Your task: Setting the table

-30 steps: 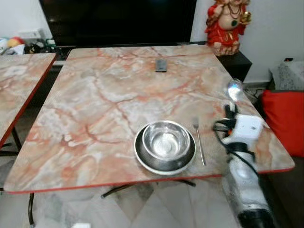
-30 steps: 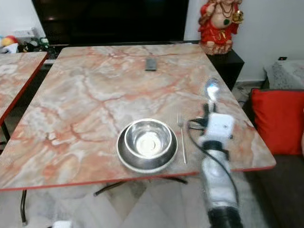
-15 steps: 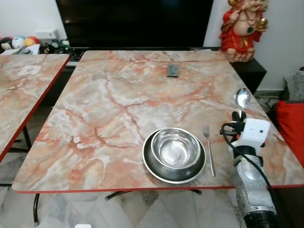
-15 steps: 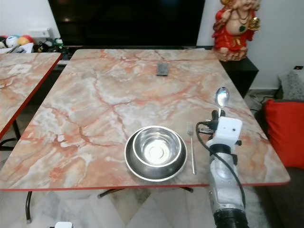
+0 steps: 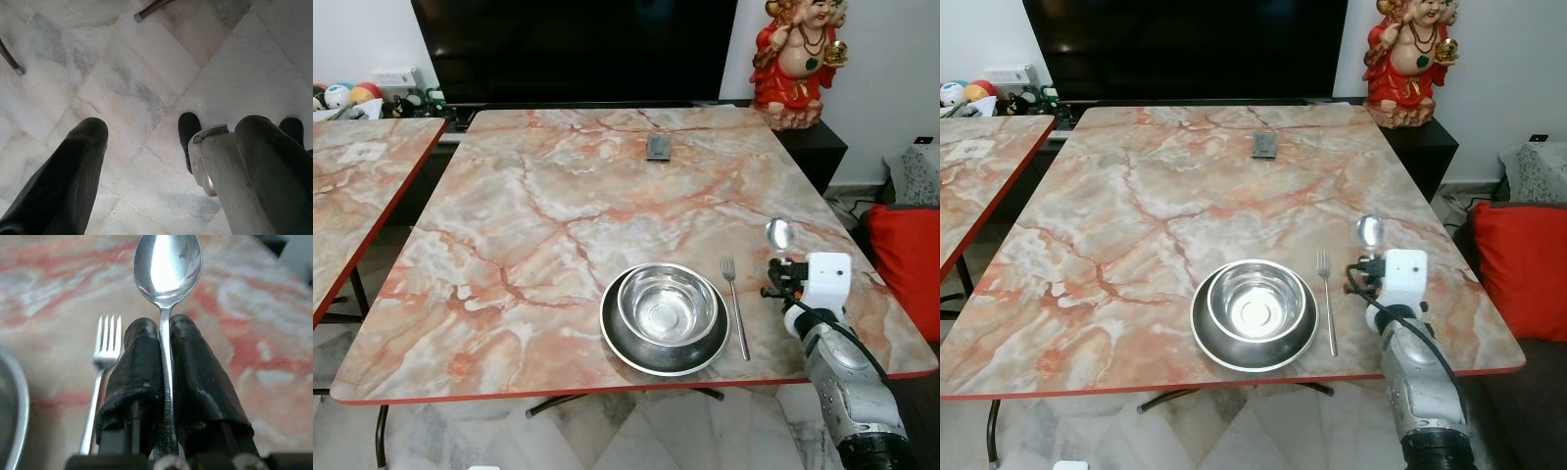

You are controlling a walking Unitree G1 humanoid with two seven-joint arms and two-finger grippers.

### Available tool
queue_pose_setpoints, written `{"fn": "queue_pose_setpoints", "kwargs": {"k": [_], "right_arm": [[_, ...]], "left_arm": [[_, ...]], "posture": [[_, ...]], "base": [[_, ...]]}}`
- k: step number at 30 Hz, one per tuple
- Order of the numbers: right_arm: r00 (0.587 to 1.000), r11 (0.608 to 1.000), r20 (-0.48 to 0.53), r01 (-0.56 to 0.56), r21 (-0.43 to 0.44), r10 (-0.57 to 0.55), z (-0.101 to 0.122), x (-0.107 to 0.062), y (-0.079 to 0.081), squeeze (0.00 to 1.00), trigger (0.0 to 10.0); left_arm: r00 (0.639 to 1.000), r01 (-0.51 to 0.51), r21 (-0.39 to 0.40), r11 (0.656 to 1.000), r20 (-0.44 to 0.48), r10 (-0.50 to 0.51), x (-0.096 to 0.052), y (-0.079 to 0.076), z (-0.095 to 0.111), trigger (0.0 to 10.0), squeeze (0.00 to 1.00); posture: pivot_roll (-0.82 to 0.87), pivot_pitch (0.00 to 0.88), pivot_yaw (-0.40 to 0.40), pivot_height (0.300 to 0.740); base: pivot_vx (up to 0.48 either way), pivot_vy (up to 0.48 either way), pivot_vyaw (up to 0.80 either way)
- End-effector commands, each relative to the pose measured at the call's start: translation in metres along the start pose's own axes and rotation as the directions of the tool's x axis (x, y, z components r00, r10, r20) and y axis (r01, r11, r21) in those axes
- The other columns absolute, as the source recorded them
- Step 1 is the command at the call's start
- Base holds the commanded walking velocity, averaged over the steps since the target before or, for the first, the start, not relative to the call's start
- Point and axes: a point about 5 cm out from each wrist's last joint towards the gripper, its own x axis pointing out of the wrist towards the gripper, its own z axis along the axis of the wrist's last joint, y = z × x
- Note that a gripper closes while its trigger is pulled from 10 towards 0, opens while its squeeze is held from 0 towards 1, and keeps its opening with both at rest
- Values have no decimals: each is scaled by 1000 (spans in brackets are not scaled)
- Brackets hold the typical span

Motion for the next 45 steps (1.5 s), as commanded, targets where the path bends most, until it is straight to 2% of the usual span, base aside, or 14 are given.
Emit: {"fn": "queue_pose_setpoints", "kwargs": {"k": [1,8,14,23,45], "right_arm": [[997,1000,-75,-1,-4,1,-12,1,-1,0,10000],[993,998,-118,24,52,-18,-18,3,-3,0,10000],[992,997,-124,14,74,-5,-19,7,3,0,10000],[990,997,-138,-15,75,25,-23,10,10,0,10000],[985,999,-172,-3,53,12,-32,13,11,0,10000]], "left_arm": [[1000,3,-7,1000,-29,-3,-1,1,-4,10000,0],[1000,7,-6,1000,-28,-8,0,0,-3,10000,0],[999,9,-3,1000,-32,-9,-1,1,-5,10000,0],[999,7,0,1000,-34,-7,-1,2,-6,10000,0],[998,1,5,1000,-67,-1,-4,8,-14,10000,0]], "posture": [[-11,91,-6,740],[-8,89,-3,740],[-4,84,-1,740],[0,79,1,740],[3,79,6,740]], "base": [[0,0,0],[0,0,0],[0,0,0],[0,0,0],[0,0,0]]}}
